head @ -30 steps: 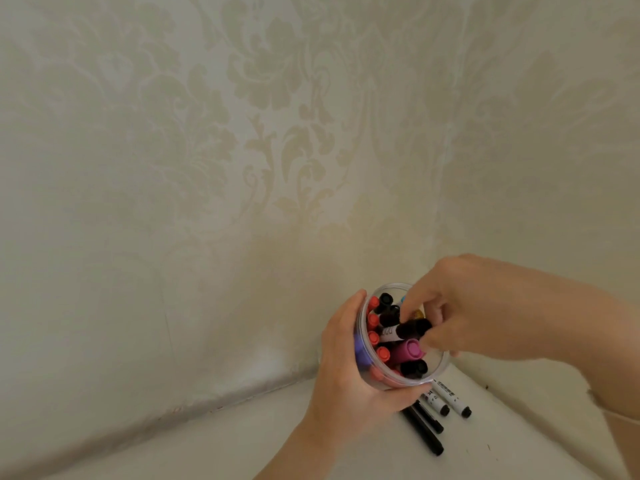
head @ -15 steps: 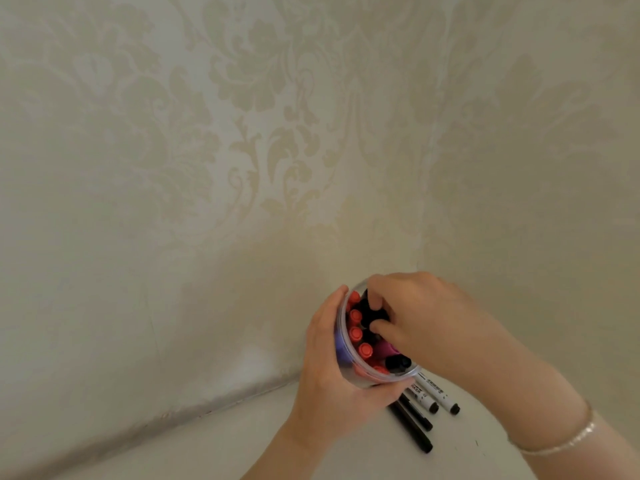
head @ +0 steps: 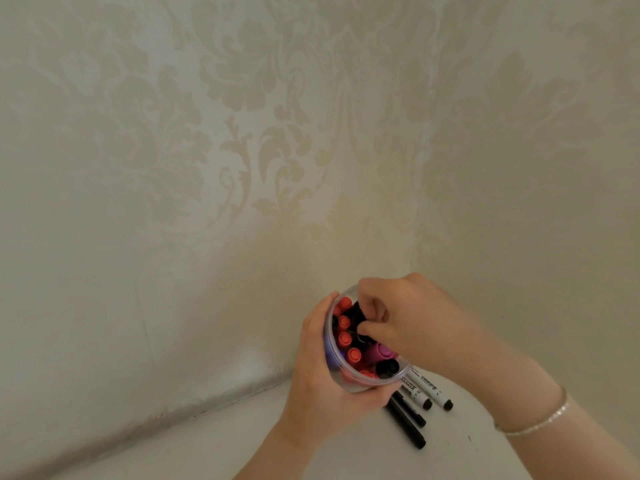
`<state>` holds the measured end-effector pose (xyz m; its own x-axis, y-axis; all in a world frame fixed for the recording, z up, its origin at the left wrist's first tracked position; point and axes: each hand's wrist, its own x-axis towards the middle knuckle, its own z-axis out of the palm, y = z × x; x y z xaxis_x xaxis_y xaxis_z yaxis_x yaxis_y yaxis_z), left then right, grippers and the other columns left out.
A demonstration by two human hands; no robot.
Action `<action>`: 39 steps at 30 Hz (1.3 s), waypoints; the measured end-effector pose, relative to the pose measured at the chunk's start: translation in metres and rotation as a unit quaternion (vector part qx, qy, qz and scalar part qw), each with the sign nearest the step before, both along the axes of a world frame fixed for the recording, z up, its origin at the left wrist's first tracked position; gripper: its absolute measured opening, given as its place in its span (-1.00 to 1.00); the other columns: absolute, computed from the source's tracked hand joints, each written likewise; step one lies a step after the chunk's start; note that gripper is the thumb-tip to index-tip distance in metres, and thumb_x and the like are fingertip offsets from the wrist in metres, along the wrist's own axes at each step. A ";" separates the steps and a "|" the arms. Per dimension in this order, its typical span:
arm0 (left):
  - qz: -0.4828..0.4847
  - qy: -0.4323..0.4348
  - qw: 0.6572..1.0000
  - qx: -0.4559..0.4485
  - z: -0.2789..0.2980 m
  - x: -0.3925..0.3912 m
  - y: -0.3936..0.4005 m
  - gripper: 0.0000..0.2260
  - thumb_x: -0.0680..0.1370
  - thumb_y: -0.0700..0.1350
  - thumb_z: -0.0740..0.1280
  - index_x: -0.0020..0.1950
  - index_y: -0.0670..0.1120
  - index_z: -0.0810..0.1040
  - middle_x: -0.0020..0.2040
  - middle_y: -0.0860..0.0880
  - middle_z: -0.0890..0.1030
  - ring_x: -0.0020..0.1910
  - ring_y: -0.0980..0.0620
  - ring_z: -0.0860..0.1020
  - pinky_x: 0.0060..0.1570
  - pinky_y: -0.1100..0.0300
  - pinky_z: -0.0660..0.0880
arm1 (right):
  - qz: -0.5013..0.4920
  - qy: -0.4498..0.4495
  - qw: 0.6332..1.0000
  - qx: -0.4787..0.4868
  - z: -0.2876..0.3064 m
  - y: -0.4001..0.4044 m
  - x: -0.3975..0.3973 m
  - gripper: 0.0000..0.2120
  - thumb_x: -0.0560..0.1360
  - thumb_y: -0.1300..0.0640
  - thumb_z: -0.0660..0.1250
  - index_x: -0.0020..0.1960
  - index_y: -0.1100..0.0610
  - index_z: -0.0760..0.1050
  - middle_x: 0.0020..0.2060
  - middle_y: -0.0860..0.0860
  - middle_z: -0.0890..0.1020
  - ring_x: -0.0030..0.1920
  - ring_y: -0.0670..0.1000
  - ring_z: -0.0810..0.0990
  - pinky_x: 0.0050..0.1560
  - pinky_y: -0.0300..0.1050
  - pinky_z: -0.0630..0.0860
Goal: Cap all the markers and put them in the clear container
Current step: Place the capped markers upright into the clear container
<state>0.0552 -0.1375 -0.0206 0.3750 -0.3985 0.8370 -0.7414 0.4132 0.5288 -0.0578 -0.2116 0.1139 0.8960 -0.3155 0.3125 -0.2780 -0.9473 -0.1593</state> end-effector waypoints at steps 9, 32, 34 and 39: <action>-0.006 -0.022 1.000 0.013 -0.003 0.006 0.001 -0.06 0.23 0.11 0.62 0.45 -0.14 0.23 0.35 -0.13 0.40 0.33 -0.15 0.46 0.25 -0.01 0.46 | 0.038 0.077 0.996 -0.010 -0.002 0.002 -0.018 -0.88 0.50 0.09 0.30 -0.05 -0.06 0.60 -0.17 -0.15 0.40 -0.07 -0.04 0.50 -0.16 -0.19 0.45; 0.071 -0.148 0.986 -0.002 0.002 0.004 0.001 -0.17 0.38 0.25 0.47 0.47 -0.06 0.17 0.45 0.09 0.28 0.42 -0.02 0.34 0.36 0.02 0.36 | 0.025 0.360 0.924 0.125 0.003 0.016 -0.021 -0.75 0.55 0.09 0.12 0.11 0.20 0.44 -0.28 -0.01 0.50 -0.18 -0.02 0.67 -0.58 -0.39 0.32; 0.074 -0.154 0.985 -0.004 0.004 0.002 0.001 -0.19 0.40 0.30 0.42 0.47 -0.07 0.17 0.45 0.12 0.26 0.43 0.01 0.32 0.38 0.09 0.33 | 0.026 0.387 0.913 0.125 -0.001 0.011 -0.021 -0.73 0.52 0.10 0.14 0.20 0.12 0.38 -0.12 0.01 0.59 0.00 0.10 0.66 -0.54 -0.43 0.37; 0.114 -0.236 0.965 0.004 -0.005 0.001 -0.005 -0.10 0.28 0.18 0.57 0.44 -0.17 0.24 0.41 -0.05 0.32 0.42 -0.03 0.33 0.36 -0.01 0.35 | -0.006 0.452 0.888 0.088 -0.015 0.013 -0.026 -0.42 0.53 0.23 0.08 0.50 -0.04 0.02 0.13 0.18 0.61 -0.10 0.10 0.67 -0.12 -0.15 0.55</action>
